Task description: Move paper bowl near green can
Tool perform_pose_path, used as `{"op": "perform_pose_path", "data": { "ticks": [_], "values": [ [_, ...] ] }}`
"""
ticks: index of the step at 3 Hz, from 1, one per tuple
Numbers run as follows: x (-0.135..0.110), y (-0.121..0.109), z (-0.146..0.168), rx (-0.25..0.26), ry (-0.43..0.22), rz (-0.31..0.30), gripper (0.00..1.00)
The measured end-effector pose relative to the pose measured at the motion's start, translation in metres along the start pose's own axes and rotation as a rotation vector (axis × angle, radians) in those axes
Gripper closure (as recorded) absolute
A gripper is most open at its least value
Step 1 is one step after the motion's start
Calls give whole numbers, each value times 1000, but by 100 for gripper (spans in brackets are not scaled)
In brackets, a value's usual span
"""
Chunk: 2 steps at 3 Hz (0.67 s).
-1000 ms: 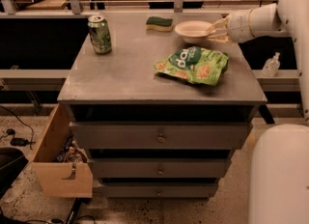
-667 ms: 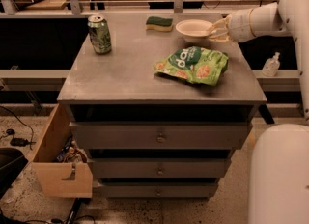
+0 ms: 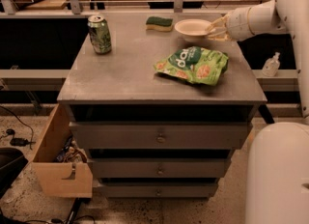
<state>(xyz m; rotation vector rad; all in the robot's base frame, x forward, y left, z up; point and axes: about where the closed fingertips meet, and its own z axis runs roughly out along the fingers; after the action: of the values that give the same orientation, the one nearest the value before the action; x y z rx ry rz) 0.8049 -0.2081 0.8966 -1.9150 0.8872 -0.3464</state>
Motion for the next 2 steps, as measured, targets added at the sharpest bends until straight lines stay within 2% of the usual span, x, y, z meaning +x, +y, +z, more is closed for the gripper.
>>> {"op": "perform_pose_path", "data": {
  "ticks": [1, 2],
  "values": [
    [-7, -24, -12, -32, 49, -13, 100],
    [-26, -56, -28, -60, 93, -9, 100]
  ]
}}
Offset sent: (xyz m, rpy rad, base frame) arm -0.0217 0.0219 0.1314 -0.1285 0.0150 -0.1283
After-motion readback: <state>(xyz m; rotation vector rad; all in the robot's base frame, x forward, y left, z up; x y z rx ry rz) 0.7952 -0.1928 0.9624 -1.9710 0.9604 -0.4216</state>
